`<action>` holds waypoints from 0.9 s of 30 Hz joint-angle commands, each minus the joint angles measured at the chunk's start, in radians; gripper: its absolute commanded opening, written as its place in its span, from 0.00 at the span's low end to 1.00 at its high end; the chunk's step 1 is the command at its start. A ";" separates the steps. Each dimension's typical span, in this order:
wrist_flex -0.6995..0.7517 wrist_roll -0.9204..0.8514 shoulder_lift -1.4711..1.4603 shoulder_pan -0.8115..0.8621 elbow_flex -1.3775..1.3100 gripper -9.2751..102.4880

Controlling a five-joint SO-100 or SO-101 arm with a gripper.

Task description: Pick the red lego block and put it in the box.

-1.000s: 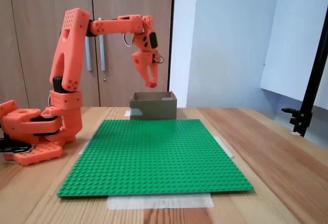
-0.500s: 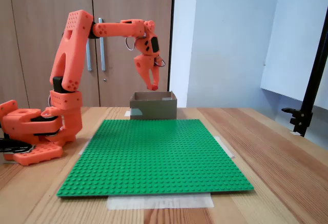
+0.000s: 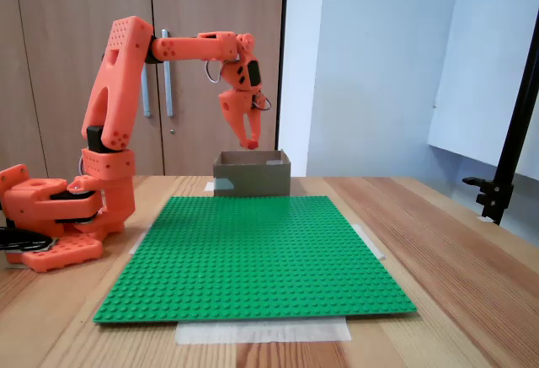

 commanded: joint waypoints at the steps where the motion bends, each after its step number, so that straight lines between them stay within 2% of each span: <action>1: 0.005 0.012 0.009 0.005 -0.046 0.16; 27: 0.025 0.035 0.028 0.023 -0.046 0.23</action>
